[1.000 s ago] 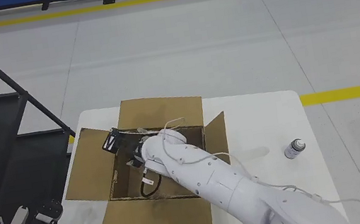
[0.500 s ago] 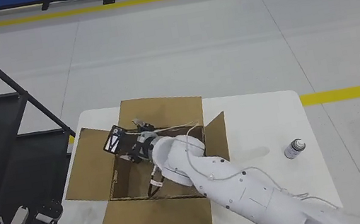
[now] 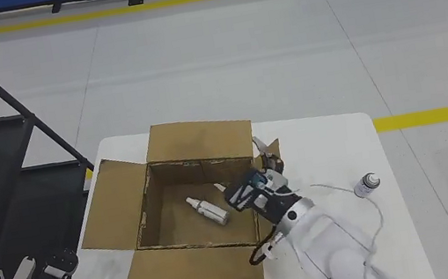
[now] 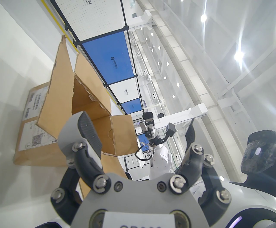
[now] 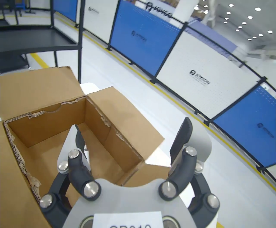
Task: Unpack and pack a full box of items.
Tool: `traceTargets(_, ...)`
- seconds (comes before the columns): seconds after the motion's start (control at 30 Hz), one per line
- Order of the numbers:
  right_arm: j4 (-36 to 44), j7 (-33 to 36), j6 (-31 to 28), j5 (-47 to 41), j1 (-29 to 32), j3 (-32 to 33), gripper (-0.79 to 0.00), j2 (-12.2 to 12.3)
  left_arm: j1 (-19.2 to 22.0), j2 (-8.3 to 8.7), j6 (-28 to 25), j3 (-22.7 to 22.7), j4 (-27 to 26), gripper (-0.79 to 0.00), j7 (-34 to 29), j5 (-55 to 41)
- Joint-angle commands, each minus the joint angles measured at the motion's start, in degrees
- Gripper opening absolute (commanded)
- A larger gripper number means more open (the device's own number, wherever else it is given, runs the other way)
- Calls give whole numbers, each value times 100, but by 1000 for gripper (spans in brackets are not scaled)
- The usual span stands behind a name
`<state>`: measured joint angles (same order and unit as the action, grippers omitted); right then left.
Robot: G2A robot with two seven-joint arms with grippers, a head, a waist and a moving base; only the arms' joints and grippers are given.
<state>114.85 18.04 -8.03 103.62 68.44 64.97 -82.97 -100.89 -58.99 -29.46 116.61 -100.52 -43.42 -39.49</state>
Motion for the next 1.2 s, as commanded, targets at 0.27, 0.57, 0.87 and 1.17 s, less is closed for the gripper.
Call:
traceTargets(0.27,860,-743,1400,-375,2334,1992,0,163,0,0,0,0,0,0,0,0)
traceTargets(0.57,-975,-200,724,-1971,1629,3163,0,242,0,0,0,0,0,0,0,0)
traceTargets(0.87,-3260,-12,-288,-2716,380,3566,0,381,0,0,0,0,0,0,0,0)
traceTargets(1.17,-3616,-219,-286,-2825,293,3508,-785,427,0,0,0,0,0,0,0,0)
